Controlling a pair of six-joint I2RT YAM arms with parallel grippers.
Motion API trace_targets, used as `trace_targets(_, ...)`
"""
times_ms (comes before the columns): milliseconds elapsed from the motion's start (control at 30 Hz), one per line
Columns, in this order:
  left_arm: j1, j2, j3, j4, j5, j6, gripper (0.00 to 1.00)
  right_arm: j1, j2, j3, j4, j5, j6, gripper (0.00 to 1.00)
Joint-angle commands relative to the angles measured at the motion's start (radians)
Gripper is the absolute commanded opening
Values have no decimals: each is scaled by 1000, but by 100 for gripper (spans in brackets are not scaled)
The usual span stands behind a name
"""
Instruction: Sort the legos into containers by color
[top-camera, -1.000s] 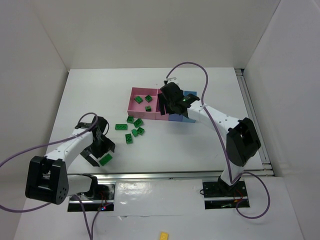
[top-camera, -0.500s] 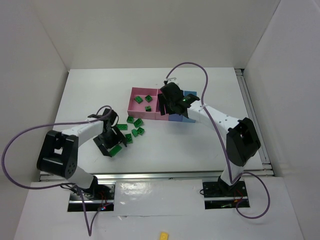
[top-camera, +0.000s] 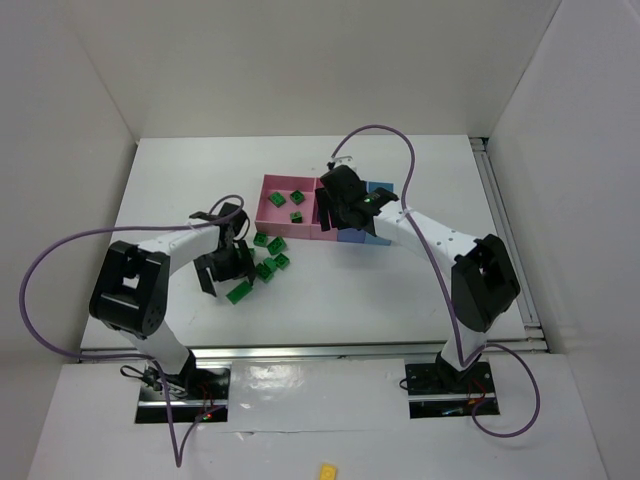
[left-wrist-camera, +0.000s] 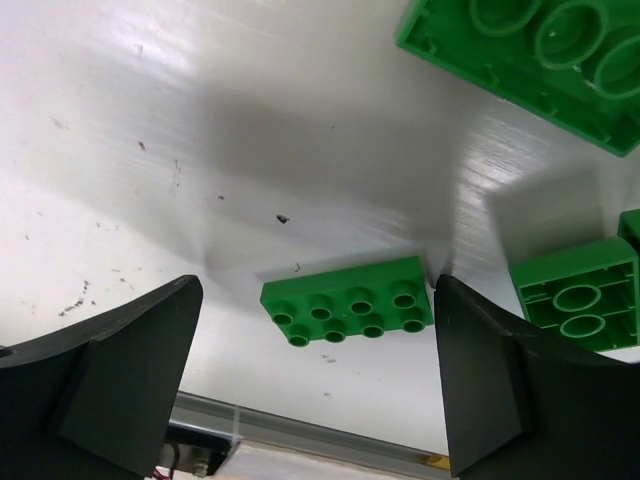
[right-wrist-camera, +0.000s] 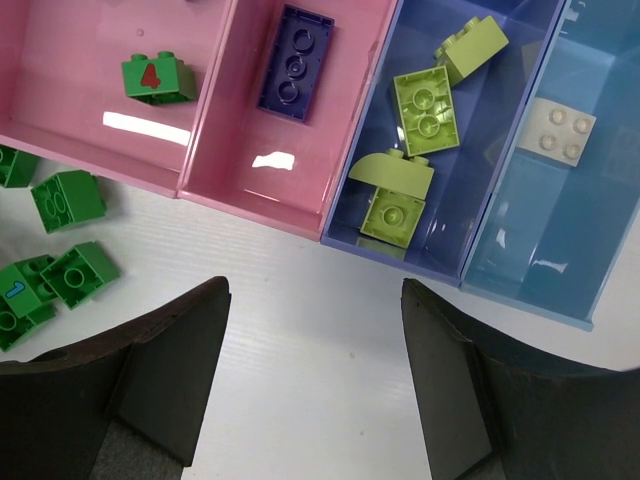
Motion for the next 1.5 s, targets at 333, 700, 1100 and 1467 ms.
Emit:
trace_targets(333,-29,-5,-27,146,148,185,93,10,8,22,-14,3,2,77)
trace_targets(700,-141,-71,-125,52,91,38,78,19,8,22,-14,-7,2,77)
trace_targets(1100,-134,-25,-18,52,-56,58,35,19,-12,0,-14,15,2,77)
trace_targets(1467,-114,-151,284,-74,-107,94,16,28,-35,13,-37,55,2,77)
